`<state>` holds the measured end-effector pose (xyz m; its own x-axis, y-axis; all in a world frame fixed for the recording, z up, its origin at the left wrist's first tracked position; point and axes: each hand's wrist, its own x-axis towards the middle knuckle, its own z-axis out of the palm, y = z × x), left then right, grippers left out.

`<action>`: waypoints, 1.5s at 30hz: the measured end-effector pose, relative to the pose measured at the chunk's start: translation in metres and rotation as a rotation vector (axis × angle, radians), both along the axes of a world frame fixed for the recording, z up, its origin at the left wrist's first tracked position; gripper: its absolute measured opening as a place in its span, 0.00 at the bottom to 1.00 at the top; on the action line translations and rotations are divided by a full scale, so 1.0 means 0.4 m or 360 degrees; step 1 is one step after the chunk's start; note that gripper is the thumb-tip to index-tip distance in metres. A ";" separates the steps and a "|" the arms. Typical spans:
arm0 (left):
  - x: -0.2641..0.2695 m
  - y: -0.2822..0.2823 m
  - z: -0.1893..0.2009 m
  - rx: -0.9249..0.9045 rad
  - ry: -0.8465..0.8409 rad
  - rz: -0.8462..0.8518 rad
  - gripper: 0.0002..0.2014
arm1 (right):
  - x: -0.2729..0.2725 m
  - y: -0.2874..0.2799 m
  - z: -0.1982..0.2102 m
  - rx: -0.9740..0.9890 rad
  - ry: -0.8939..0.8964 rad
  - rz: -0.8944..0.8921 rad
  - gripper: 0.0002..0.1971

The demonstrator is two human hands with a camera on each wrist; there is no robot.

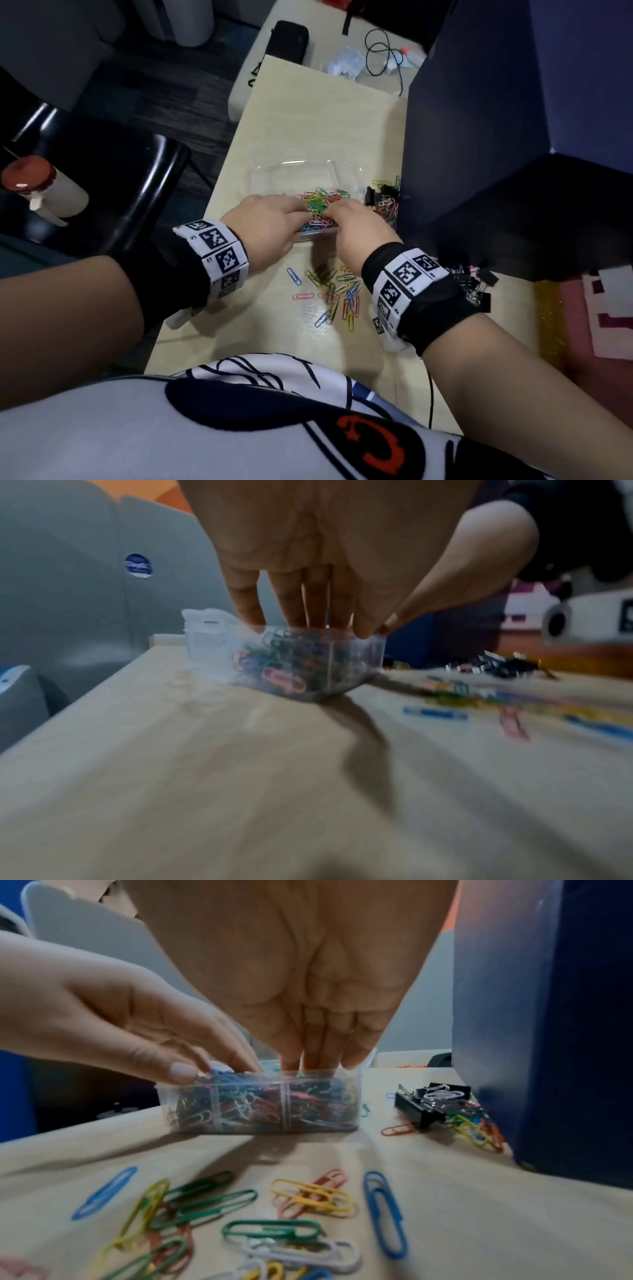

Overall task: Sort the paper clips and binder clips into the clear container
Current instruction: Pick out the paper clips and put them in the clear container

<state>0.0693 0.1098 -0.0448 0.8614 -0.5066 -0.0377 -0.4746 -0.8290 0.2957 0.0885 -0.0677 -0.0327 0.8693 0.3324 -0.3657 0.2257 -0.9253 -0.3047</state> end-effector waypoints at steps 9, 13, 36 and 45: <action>-0.039 0.007 0.003 0.0065 -0.0120 -0.0103 0.16 | -0.062 -0.092 -0.003 0.0039 -0.0244 -0.0508 0.14; -0.084 -0.022 -0.028 0.0175 0.0071 -0.0329 0.16 | -0.129 -0.101 -0.052 -0.0180 0.0034 -0.0428 0.18; -0.092 -0.075 -0.065 0.0649 0.0443 -0.0060 0.13 | -0.170 -0.094 -0.055 0.0142 0.0146 -0.0432 0.04; -0.053 -0.035 0.036 -0.0091 0.0292 0.0214 0.07 | -0.052 -0.024 -0.001 0.0658 -0.0122 -0.0627 0.05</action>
<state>0.0482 0.0957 -0.0305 0.9025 -0.3938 -0.1743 -0.2952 -0.8604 0.4155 0.0679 -0.0772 -0.0333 0.9754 0.0803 -0.2055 -0.0762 -0.7513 -0.6556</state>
